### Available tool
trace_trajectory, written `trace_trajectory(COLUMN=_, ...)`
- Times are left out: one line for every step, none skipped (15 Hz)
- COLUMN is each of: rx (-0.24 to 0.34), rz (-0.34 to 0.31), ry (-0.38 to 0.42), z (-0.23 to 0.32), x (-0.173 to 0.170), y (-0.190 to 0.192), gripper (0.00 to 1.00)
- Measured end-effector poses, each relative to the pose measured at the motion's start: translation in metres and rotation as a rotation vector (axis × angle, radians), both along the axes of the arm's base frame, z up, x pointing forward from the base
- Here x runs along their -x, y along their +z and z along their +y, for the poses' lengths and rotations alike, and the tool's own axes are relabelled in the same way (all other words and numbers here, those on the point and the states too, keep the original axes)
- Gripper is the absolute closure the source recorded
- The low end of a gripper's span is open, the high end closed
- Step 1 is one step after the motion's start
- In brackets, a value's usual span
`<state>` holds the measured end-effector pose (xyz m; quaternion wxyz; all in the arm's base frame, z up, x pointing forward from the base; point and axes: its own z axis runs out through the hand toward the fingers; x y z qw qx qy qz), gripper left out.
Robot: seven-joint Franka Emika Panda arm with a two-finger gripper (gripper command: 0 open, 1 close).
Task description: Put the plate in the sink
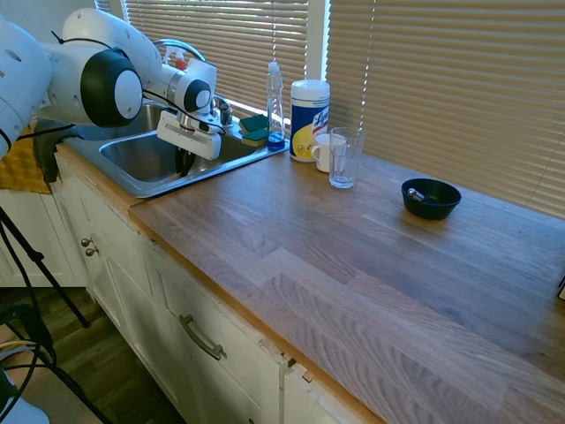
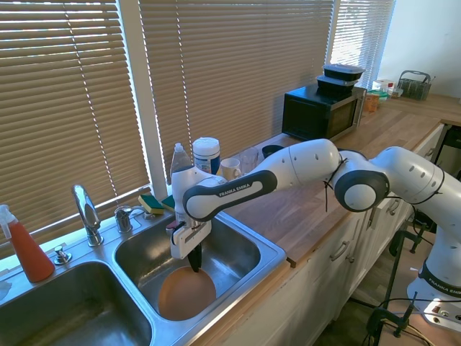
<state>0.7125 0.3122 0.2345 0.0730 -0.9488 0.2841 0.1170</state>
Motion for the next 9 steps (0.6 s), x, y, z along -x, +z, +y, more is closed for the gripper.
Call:
trace_trajectory(rx=-0.001, rz=-0.003, ry=-0.001, z=0.000, x=-0.001, y=0.000, gripper=0.00)
trace_trajectory(rx=-0.003, rz=-0.007, ry=-0.002, z=0.000, x=-0.003, y=0.002, gripper=0.00)
trace_trajectory(rx=-0.006, rz=-0.014, ry=-0.004, z=-0.001, x=-0.004, y=0.005, gripper=0.00)
trace_trajectory(rx=-0.009, rz=-0.021, ry=-0.006, z=-0.002, x=-0.006, y=0.010, gripper=0.00)
trace_trajectory(rx=-0.012, rz=-0.031, ry=-0.008, z=-0.003, x=-0.007, y=0.017, gripper=0.00)
trace_trajectory(rx=-0.016, rz=-0.042, ry=-0.011, z=-0.004, x=-0.008, y=0.028, gripper=0.00)
trace_trajectory(rx=-0.020, rz=-0.055, ry=-0.015, z=-0.004, x=-0.009, y=0.042, gripper=0.00)
trace_trajectory(rx=-0.023, rz=-0.064, ry=-0.017, z=-0.005, x=-0.009, y=0.057, gripper=0.00)
trace_trajectory(rx=-0.023, rz=-0.070, ry=-0.016, z=-0.006, x=-0.006, y=0.071, gripper=0.00)
